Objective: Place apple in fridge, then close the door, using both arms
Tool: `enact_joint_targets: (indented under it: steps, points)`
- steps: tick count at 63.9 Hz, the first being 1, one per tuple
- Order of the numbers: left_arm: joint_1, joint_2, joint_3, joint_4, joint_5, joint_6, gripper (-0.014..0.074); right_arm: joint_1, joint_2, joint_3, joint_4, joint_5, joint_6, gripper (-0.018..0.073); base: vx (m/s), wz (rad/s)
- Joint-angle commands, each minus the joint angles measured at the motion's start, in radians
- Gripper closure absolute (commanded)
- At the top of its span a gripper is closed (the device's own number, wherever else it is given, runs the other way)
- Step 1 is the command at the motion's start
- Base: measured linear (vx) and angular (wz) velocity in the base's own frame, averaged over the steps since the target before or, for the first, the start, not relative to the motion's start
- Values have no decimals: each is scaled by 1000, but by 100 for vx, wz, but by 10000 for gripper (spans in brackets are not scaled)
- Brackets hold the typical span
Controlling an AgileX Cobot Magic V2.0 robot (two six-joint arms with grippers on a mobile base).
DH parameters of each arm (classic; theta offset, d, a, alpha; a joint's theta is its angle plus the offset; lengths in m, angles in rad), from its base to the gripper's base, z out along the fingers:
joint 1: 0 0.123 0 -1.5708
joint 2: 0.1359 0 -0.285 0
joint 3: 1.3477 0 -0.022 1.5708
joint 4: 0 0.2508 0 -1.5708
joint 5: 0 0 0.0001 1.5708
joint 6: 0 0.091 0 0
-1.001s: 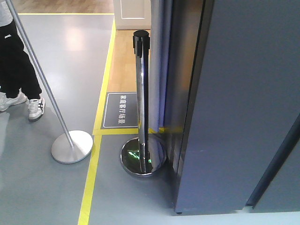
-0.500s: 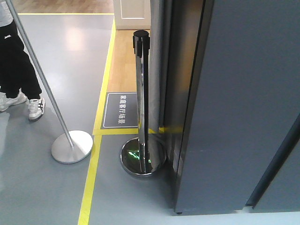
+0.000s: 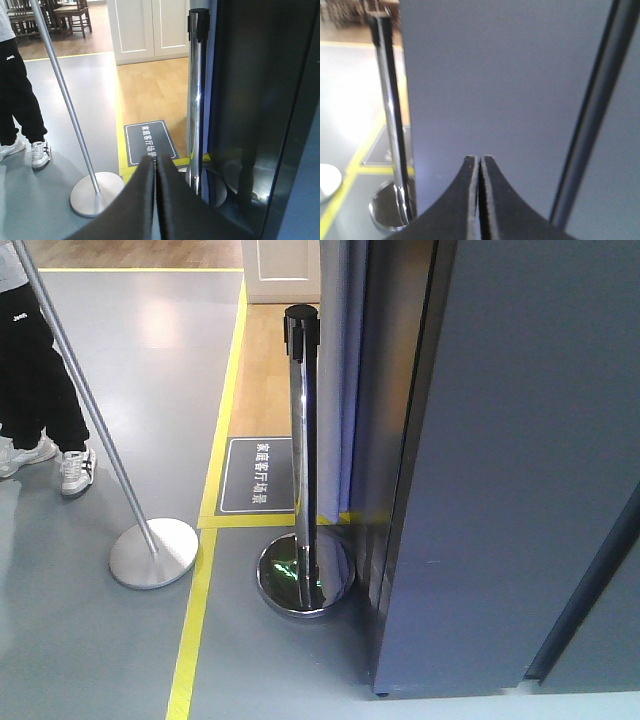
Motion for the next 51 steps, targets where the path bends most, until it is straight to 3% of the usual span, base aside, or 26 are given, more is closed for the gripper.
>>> enact_joint_targets:
  steps: [1, 51]
  points:
    - [-9, -14, 19, -5, -70, -7, 601, 32, -41, 10, -13, -22, -6, 565, 0, 0]
    - [-9, -14, 19, -5, -70, -7, 601, 57, -51, 10, 17, -7, -13, 565, 0, 0]
